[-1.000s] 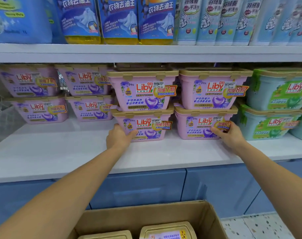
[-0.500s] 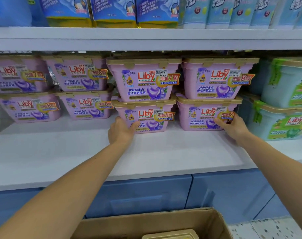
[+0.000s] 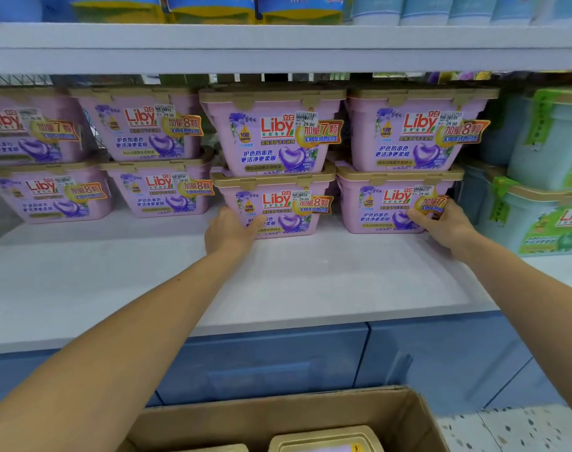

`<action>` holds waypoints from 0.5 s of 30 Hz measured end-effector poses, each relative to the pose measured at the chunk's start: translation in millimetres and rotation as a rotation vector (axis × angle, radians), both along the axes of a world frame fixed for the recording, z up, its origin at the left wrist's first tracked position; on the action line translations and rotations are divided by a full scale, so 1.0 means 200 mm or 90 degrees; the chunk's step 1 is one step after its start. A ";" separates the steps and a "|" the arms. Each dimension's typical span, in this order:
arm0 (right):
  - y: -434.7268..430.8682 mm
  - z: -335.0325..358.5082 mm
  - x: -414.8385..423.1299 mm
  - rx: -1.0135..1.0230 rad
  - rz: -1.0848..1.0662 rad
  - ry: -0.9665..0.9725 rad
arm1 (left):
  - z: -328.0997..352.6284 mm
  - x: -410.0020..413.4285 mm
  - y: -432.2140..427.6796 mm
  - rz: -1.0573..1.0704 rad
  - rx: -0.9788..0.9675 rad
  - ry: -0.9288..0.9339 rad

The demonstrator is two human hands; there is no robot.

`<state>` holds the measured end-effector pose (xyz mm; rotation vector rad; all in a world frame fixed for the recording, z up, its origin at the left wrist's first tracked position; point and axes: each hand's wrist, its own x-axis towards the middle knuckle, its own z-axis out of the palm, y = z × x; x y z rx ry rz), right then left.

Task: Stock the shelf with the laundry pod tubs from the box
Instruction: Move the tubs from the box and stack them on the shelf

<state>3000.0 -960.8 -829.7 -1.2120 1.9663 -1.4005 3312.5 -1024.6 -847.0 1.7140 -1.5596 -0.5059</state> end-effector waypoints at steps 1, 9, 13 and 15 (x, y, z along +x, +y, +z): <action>0.00 0.00 0.00 0.000 0.001 -0.002 | 0.00 0.00 0.00 -0.001 0.001 0.000; 0.00 0.00 0.01 0.004 0.012 -0.014 | -0.02 0.01 -0.02 -0.008 0.003 0.016; 0.00 -0.01 -0.01 0.000 0.018 -0.023 | -0.03 0.01 -0.03 -0.010 -0.004 0.011; -0.01 -0.01 -0.02 0.002 0.021 -0.019 | -0.02 0.01 -0.03 -0.009 -0.005 0.012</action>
